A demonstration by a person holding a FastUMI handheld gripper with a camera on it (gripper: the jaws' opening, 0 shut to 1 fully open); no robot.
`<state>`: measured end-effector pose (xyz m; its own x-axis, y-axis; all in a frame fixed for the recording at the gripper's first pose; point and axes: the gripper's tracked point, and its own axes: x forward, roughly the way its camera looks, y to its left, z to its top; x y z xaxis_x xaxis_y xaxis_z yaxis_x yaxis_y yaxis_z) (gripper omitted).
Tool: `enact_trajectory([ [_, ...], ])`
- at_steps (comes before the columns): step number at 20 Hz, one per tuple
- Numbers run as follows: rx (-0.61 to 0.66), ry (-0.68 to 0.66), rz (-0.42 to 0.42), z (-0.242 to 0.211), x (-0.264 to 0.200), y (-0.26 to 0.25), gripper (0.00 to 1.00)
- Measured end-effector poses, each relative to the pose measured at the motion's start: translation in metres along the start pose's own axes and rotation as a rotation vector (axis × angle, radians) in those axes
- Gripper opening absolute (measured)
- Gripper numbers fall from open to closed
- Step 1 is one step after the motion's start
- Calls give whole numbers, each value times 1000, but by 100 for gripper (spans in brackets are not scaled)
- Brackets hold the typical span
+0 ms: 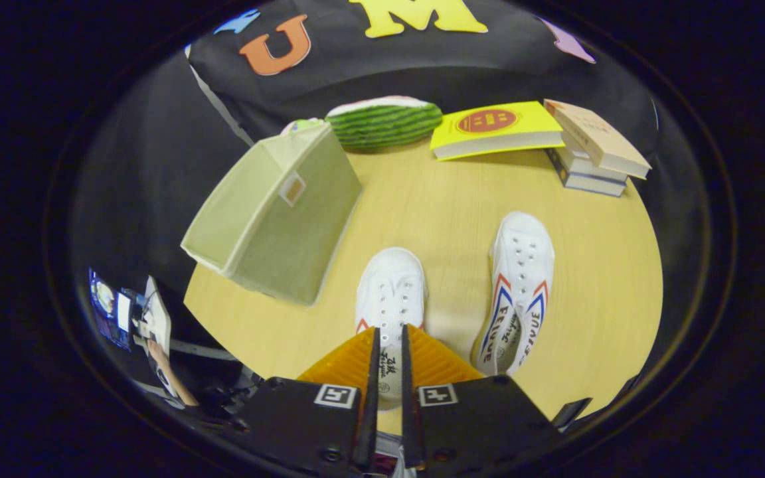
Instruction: Open the storage box then place both shoes into the box .Put the left shoe in first, then the right shoe, with the right side of both shoes facing outward in a uniform manner.
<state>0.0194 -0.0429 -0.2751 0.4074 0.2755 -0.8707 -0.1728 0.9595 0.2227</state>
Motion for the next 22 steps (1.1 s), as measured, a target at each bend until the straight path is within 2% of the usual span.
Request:
enact_trajectory([
  [1,-6,37,-13,-10,8,-6,45],
  [2,-9,65,-22,-18,15,-11,58],
  [3,-4,89,-32,-23,19,-16,67],
  [4,0,106,-36,-26,28,-19,69],
  [5,0,133,-37,-33,35,-20,82],
  [8,-50,282,-54,-63,64,-28,85],
  [9,-32,275,-3,-59,64,-17,82],
  [10,-29,249,60,-39,64,-7,74],
  [12,25,214,85,-52,66,-14,17],
  [13,65,184,127,-49,68,-9,7],
  [14,108,148,189,-43,70,-4,6],
  [16,163,60,246,-25,55,4,6],
  [22,222,-94,336,19,15,24,5],
])
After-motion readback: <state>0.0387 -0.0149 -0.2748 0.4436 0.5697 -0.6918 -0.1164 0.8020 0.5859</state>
